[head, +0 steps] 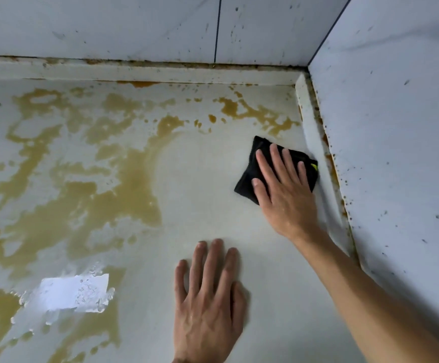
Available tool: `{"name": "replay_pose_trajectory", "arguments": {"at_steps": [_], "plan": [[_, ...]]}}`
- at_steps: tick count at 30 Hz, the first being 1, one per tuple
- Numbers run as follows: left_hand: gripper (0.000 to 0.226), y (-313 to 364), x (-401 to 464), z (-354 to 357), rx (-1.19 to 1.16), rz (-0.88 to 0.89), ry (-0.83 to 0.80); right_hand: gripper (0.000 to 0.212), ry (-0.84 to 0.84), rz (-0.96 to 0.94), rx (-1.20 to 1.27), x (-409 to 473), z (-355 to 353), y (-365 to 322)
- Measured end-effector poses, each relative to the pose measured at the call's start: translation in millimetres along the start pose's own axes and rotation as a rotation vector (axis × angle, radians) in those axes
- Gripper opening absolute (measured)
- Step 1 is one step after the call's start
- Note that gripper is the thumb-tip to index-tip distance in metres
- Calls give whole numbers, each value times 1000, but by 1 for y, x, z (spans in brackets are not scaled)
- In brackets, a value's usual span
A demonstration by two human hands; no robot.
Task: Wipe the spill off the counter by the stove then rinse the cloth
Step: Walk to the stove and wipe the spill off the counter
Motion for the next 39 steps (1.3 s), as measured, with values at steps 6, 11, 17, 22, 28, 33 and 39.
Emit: {"name": "replay_pose_trajectory", "arguments": {"at_steps": [6, 11, 17, 22, 28, 33, 39], "plan": [[62, -2, -1, 2, -27, -17, 22, 61, 42, 178, 51, 85, -16, 28], [61, 2, 1, -1, 1, -6, 23, 61, 11, -11, 37, 95, -9, -20], [60, -1, -1, 0, -12, -32, 21, 62, 10, 43, 27, 61, -5, 9], [55, -4, -1, 5, -51, -56, 64, 62, 14, 88, 37, 129, -17, 48], [58, 0, 2, -3, -17, -24, 65, 63, 22, 97, 1, 144, -20, 39], [57, -1, 1, -3, -26, -35, 65, 63, 148, 217, -9, 91, -27, 30], [63, -10, -5, 15, -61, -64, 61, 65, 100, 289, 64, 100, -14, 37]]}}
Point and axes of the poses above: each hand's wrist, its own x-axis towards the middle knuckle, its own z-axis out of the palm, y = z × x, the point moved 9 cm from there along x, towards the middle knuckle, and after that the axes turned 12 degrees about -z, right-handed, at the moved point
